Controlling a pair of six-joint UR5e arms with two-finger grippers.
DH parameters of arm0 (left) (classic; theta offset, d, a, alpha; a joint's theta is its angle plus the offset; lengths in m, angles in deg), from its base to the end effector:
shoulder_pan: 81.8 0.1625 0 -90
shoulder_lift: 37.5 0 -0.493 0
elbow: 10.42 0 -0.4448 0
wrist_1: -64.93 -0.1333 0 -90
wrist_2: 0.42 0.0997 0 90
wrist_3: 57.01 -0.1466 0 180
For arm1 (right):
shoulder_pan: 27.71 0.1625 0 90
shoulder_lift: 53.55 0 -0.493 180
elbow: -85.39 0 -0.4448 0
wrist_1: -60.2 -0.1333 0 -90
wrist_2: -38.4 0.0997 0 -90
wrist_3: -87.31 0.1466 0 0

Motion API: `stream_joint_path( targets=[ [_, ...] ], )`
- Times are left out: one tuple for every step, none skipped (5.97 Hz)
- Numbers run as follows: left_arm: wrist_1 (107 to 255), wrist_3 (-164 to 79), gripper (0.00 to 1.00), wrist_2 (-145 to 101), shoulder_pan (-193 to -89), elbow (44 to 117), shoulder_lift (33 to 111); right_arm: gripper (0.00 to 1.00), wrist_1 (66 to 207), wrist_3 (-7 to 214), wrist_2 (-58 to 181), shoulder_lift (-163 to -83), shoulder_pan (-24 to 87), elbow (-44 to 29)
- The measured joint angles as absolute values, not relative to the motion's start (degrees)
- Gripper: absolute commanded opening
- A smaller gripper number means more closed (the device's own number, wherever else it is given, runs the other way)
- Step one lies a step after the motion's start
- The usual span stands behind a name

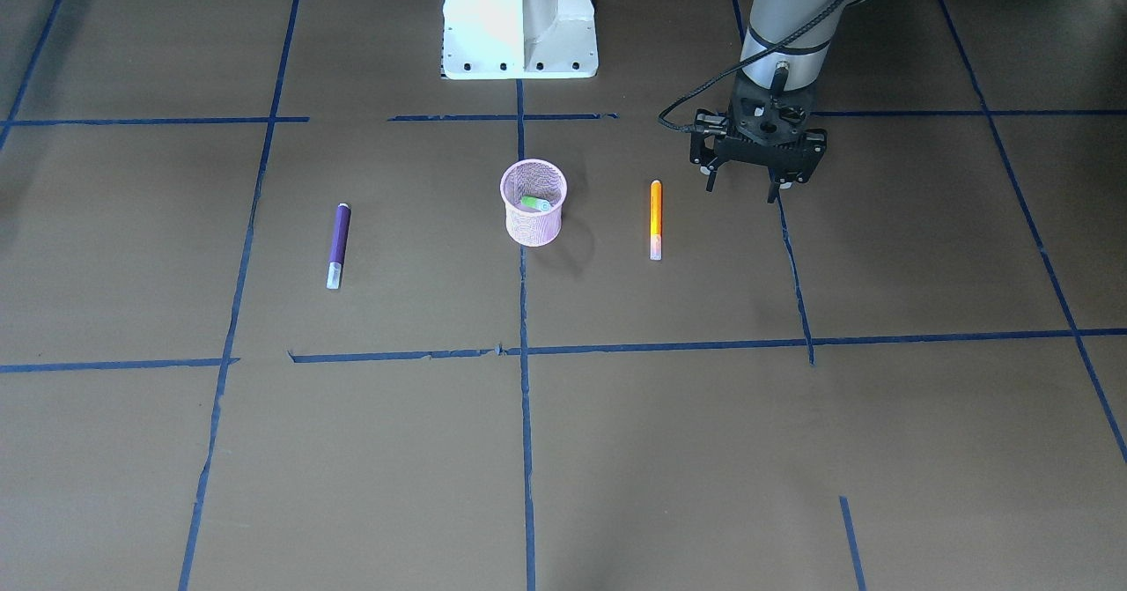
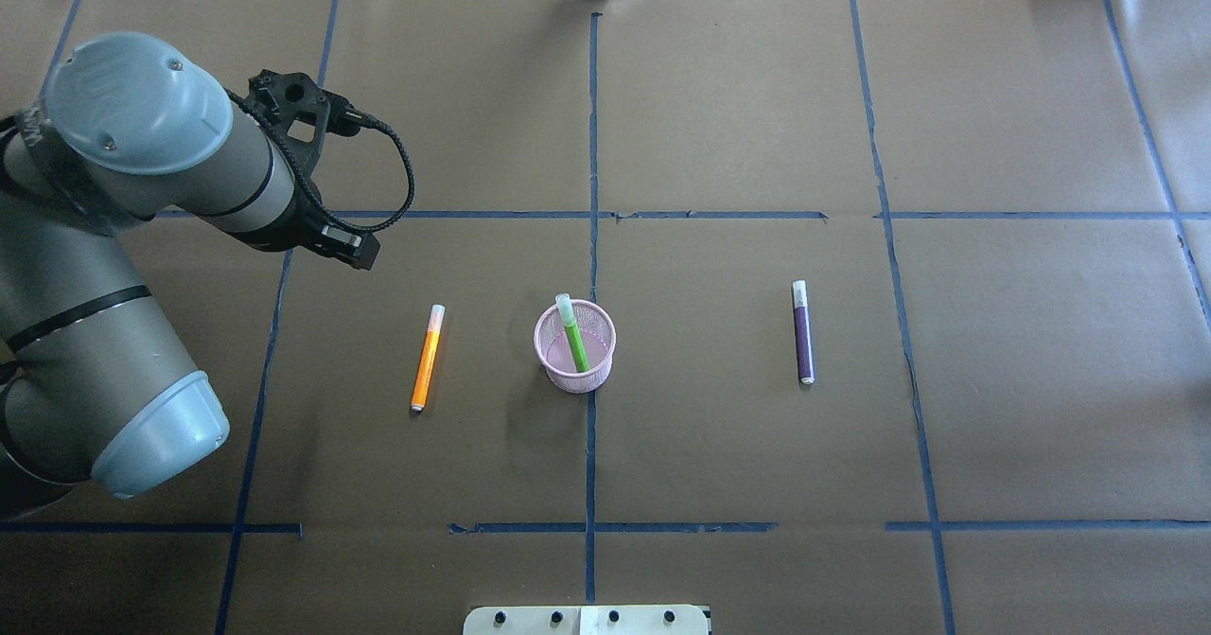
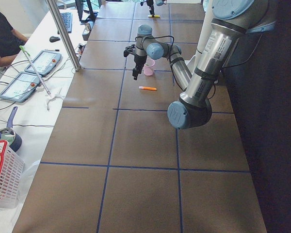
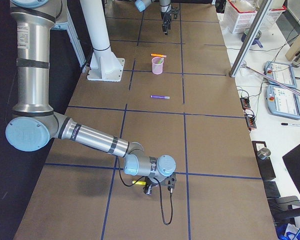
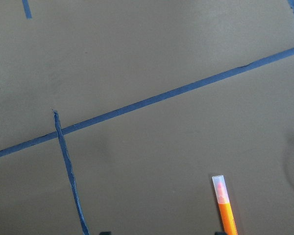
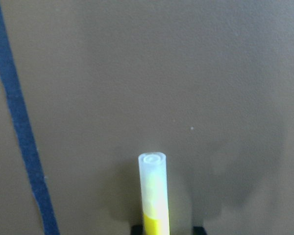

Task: Collect pens into pen holder
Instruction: 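Grasp the yellow highlighter with the right gripper and lift it toward the cup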

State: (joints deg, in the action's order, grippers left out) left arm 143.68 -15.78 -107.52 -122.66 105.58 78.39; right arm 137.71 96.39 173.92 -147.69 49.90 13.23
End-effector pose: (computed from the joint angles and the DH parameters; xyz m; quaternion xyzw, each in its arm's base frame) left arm 0.4377 -0.4978 0.2974 0.1431 0.3419 0.1155 0.9216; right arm -0.0703 -0.4538 0.9384 -0.1468 -0.3646 0.0054 0.9195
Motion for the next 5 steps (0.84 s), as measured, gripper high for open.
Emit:
stream_joint_path(
  targets=[
    [143.68,-15.78,0.77,-107.49,-122.66,105.59,78.36,0.0,137.69,96.77,174.06,-147.69,49.9,13.22],
    [143.68,-15.78,0.77,-107.48,-122.66,105.59,78.35,0.0,137.65,97.03,174.21,-147.69,49.9,13.18],
    [143.68,-15.78,0.77,-107.48,-122.67,105.6,78.34,0.0,137.6,97.18,174.83,-147.54,49.9,12.66],
    [143.69,-15.78,0.77,-107.48,-122.7,105.6,78.34,0.0,137.86,97.89,176.35,-147.53,49.92,9.4],
    [143.68,-15.78,0.77,-107.47,-122.71,105.6,78.34,0.0,138.18,99.74,177.64,-147.62,49.51,3.16]
  ],
)
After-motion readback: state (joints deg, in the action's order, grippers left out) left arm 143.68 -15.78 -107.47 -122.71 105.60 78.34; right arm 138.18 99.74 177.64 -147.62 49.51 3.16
